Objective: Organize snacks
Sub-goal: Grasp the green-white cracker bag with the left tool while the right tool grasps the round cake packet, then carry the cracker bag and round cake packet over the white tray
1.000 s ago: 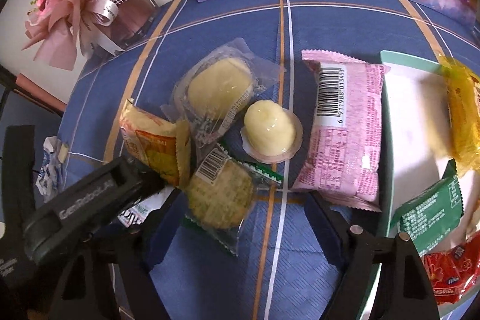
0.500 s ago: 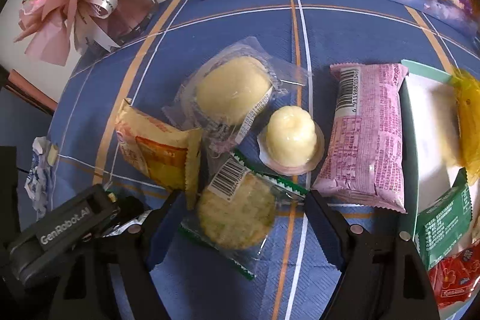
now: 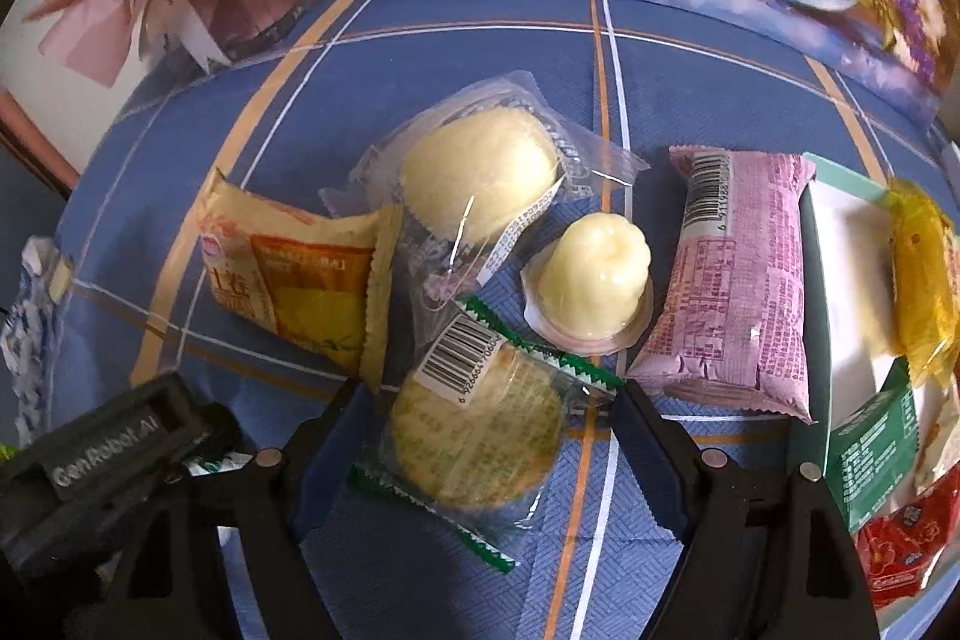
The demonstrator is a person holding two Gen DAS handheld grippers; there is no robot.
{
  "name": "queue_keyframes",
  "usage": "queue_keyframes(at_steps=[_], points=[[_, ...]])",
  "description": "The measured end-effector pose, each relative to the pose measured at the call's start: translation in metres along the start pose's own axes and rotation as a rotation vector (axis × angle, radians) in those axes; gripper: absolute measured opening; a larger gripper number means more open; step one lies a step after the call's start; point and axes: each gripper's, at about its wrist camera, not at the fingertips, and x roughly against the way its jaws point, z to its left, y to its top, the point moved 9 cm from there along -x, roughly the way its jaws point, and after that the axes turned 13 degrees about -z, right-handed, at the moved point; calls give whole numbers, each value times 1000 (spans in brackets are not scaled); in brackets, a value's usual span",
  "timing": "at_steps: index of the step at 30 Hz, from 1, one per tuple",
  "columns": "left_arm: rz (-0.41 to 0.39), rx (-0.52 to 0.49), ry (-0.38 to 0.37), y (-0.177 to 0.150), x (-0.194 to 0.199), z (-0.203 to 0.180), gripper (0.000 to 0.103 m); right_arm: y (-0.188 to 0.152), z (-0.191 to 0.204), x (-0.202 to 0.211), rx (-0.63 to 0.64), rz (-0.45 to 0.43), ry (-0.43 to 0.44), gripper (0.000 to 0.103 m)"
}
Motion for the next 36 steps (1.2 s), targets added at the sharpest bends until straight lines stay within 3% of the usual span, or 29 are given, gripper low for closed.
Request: queue_keyframes(at_steps=[6, 12, 15, 18, 23, 36], points=[[2, -13, 9, -4, 6, 24, 96, -1, 5, -4, 36, -8, -18, 82], [-20, -53, 11, -9, 21, 14, 81, -4, -5, 4, 35, -17, -38, 72], [-42, -77, 14, -12, 24, 10, 76, -6, -15, 10, 28, -23, -44, 63], [-52, -100, 1, -15, 28, 4, 65, -8, -22, 15, 21, -26, -44, 55], [-71, -131, 3, -20, 36, -4, 53, -15, -29, 24, 24, -22, -36, 53], [-50, -156, -32, -40, 41, -17, 52, -33, -32, 37, 29, 15, -28, 53]])
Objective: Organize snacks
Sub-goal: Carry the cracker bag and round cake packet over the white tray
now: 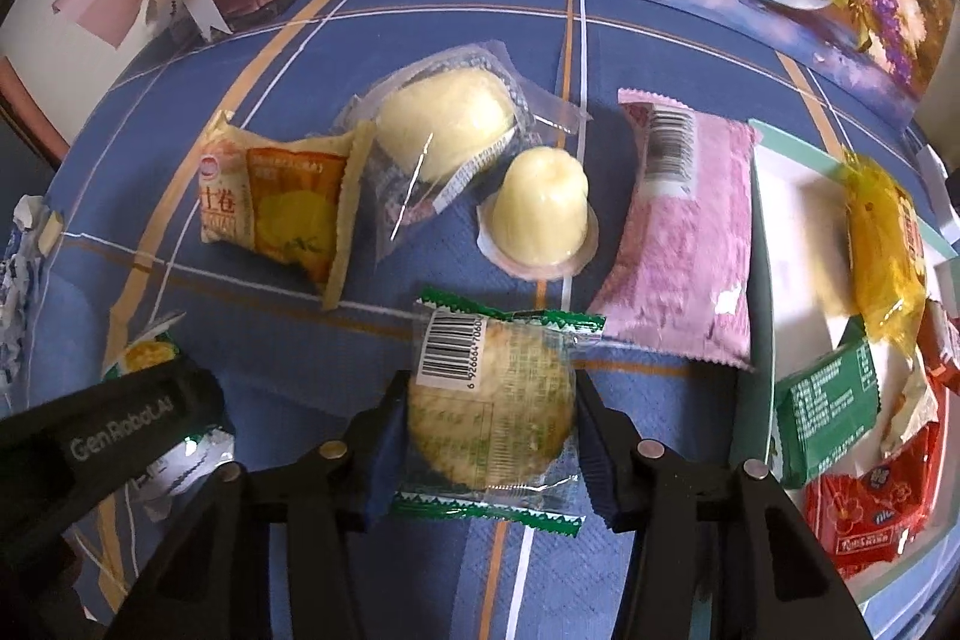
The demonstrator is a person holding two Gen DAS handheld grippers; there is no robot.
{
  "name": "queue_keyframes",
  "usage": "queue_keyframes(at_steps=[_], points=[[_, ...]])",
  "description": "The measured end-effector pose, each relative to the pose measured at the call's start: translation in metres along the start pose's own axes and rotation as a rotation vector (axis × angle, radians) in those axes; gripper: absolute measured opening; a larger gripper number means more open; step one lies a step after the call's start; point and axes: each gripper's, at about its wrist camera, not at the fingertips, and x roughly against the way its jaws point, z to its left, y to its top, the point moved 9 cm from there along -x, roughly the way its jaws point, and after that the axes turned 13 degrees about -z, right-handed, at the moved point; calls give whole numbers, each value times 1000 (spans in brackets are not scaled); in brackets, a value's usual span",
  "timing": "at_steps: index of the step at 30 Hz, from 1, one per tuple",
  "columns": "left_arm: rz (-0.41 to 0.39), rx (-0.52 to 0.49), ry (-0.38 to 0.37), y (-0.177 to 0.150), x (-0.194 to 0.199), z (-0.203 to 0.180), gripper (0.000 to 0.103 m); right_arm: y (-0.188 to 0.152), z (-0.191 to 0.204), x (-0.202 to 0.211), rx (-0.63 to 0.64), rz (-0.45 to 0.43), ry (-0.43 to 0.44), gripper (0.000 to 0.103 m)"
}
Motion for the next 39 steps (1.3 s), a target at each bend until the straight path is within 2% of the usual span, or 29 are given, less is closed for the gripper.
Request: queue_keyframes(at_steps=[8, 13, 25, 30, 34, 39], points=[[26, 24, -42, -4, 2, -5, 52, -14, -5, 14, -17, 25, 25, 52], [-1, 32, -80, 1, 16, -10, 52, -13, -13, 27, -64, 31, 64, 52], [-130, 40, -210, 25, 75, -37, 52, 9, -45, 81, -99, -56, 86, 52], [-156, 14, -237, 21, 79, -50, 52, 21, -66, 106, -129, -104, 85, 52], [-165, -22, -261, 16, 84, -61, 52, 33, -80, 112, -159, -130, 69, 52], [-174, -78, -266, 8, 91, -78, 52, 43, -117, 114, -184, -158, 21, 52]])
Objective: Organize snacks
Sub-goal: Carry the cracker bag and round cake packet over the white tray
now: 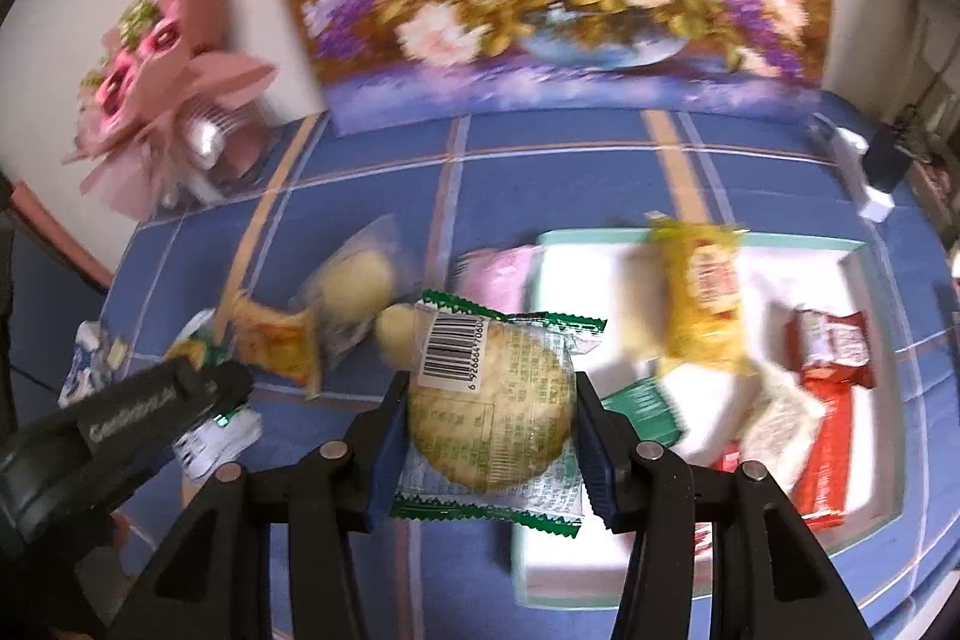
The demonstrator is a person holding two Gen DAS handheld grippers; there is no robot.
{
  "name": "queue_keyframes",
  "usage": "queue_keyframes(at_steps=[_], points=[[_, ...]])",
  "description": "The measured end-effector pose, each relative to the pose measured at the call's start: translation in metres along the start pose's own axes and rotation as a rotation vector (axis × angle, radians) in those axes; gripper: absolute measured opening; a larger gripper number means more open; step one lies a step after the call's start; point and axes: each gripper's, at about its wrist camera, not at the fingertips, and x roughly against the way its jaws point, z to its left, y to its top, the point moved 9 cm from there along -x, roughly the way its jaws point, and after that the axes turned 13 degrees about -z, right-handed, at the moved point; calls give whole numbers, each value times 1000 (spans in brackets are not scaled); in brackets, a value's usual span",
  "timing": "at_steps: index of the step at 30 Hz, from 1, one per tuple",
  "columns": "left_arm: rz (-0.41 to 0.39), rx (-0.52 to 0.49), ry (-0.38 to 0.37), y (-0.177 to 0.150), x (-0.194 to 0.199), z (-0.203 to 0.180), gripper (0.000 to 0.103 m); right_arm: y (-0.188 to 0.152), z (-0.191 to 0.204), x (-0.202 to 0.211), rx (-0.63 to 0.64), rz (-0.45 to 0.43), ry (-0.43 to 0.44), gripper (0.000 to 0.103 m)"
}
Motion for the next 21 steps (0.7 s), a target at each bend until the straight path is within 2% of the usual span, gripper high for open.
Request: queue_keyframes(at_steps=[9, 15, 21], points=[[21, -121, -111, -19, 1, -49, 52, 15, -87, 2, -187, -7, -84, 52], [26, -200, -145, -31, 0, -78, 52, 11, -137, 0, -312, 10, -115, 52], [42, -295, -155, -48, -9, -108, 52, 0, -163, -8, -367, 42, -134, 53]])
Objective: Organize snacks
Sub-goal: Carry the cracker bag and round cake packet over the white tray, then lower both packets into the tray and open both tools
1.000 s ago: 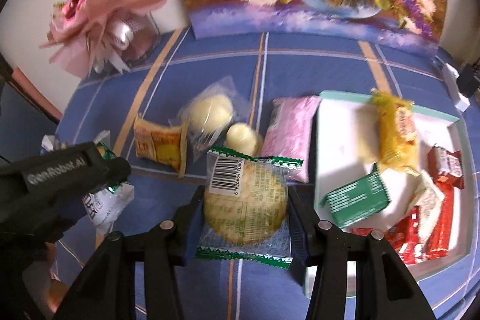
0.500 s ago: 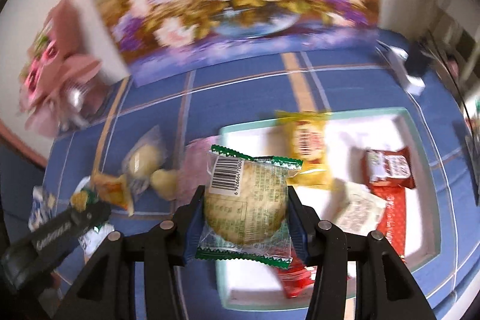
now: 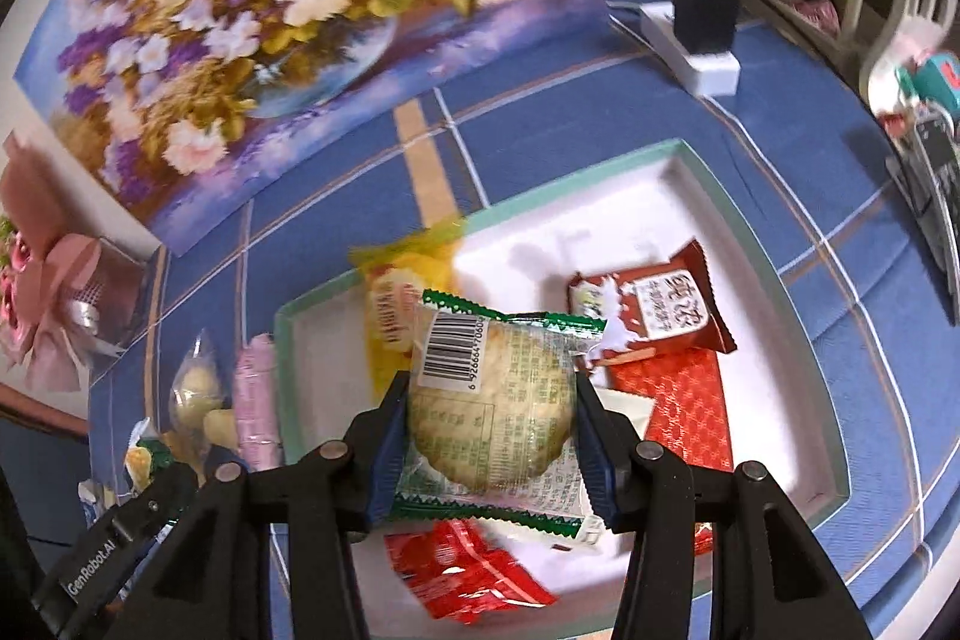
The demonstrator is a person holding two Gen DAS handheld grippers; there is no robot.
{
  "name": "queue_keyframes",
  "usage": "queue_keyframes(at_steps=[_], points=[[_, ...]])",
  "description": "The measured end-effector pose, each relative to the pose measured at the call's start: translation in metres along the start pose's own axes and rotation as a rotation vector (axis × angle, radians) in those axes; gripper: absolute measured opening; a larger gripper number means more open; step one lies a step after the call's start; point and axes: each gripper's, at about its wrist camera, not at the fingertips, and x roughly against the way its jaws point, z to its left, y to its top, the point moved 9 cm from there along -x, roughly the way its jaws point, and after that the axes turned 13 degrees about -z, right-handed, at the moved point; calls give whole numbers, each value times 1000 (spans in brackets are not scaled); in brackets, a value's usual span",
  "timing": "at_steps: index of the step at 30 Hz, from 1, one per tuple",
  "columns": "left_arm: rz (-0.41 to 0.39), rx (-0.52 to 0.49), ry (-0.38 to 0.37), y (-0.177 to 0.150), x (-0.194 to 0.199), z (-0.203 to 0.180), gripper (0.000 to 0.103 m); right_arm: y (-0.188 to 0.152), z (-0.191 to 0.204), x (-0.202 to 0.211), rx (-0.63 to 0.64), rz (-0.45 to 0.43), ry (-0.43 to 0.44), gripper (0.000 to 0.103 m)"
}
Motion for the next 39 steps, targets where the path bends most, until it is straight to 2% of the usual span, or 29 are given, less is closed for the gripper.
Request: queue_keyframes(at_steps=[7, 17, 29, 36, 39], points=[[12, -87, -14, 0, -23, -37, 52, 1, -13, -12, -15, 16, 7, 53], [-16, -124, -44, -2, -52, -72, 52, 13, -8, -26, 32, -6, 16, 53], [9, -113, -48, -8, -65, -71, 52, 14, -8, -36, 35, 5, 8, 53], [-15, -112, -64, 3, -48, -73, 58, 17, -11, -30, 24, 9, 1, 53], [-17, -109, -38, 8, -43, -67, 64, 18, -12, -29, 22, 6, -1, 53]])
